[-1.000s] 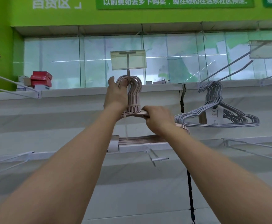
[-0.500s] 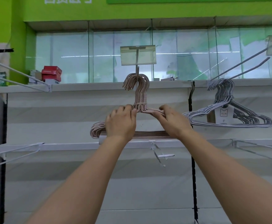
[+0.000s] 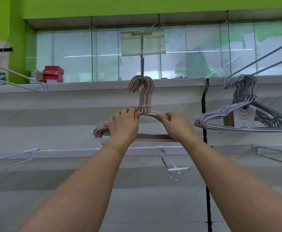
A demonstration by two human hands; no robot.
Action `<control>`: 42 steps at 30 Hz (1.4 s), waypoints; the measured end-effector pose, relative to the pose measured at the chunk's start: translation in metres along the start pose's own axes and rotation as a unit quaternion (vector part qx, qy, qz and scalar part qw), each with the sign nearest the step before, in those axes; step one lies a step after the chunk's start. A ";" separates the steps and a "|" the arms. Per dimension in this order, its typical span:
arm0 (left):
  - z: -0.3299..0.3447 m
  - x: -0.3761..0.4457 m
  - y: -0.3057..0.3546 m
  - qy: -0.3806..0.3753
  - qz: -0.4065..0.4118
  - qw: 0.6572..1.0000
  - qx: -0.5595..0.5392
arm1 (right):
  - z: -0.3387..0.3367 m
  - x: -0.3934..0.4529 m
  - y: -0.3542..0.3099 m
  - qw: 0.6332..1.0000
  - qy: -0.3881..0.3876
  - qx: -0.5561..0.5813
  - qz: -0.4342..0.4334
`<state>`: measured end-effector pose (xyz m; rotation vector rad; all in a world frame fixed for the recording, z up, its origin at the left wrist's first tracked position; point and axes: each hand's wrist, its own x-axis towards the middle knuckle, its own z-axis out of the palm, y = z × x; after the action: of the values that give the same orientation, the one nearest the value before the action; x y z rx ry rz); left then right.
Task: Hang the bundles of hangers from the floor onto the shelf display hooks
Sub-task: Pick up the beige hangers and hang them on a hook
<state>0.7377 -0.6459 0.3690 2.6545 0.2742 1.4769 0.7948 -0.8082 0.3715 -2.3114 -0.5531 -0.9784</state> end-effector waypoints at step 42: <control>0.026 -0.158 -0.015 -0.143 -0.166 0.957 -0.189 | 0.003 -0.148 0.050 0.994 -0.103 -0.011 0.028</control>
<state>0.6770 -0.6629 0.2209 2.3279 0.3513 0.9235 0.7285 -0.8663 0.2423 -2.4497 -0.5577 -0.7284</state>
